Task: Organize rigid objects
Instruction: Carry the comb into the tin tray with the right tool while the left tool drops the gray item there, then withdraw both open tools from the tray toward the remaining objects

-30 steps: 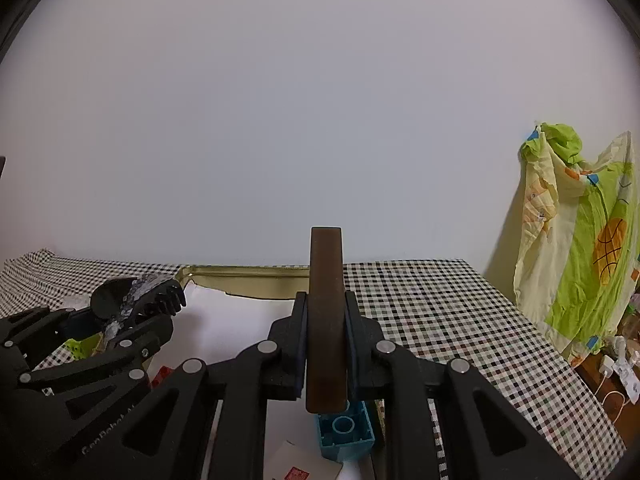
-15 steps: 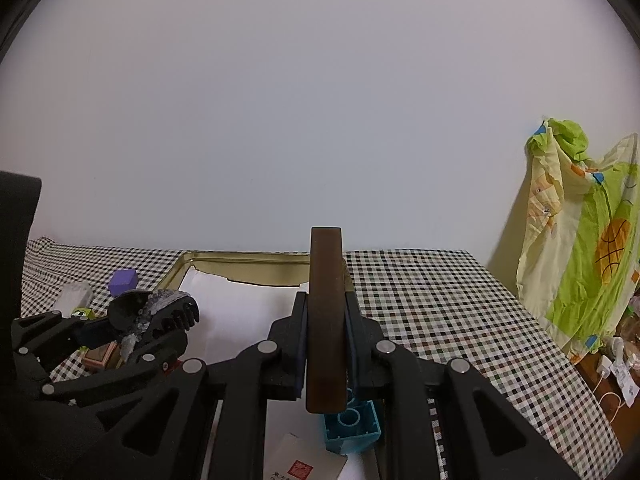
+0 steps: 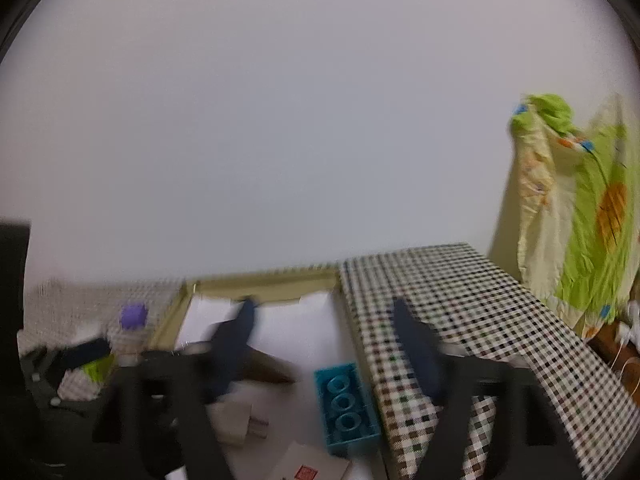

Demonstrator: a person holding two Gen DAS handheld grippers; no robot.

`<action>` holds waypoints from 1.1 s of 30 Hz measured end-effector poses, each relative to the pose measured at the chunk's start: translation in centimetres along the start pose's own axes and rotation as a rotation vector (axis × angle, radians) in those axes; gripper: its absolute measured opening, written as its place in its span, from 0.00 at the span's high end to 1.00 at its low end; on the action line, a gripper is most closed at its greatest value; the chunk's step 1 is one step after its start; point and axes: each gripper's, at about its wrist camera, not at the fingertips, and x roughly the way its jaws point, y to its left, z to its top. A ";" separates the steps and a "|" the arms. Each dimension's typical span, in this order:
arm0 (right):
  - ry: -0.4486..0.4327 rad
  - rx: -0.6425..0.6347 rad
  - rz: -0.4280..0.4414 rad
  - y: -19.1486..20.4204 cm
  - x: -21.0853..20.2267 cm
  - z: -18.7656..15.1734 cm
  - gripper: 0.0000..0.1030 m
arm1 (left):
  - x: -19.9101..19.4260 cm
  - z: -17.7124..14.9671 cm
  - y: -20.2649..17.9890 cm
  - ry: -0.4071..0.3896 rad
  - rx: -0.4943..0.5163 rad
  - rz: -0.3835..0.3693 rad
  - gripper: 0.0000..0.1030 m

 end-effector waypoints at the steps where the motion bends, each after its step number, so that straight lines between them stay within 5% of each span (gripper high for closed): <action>1: -0.014 0.013 0.004 -0.2 -0.3 0.1 0.21 | -0.1 0.0 0.0 -0.004 0.000 -0.002 0.01; 16: -0.108 0.051 -0.003 -0.6 -1.6 0.3 0.21 | -2.7 -0.4 3.8 -0.172 -0.005 0.089 0.01; 27: -0.255 0.125 -0.114 -1.2 -3.4 -0.8 0.21 | -3.1 -1.2 8.1 -0.295 -0.038 0.274 0.01; 33: -0.324 0.095 -0.174 -0.1 -4.6 -1.3 0.21 | -3.6 -1.9 9.2 -0.327 -0.017 0.312 0.01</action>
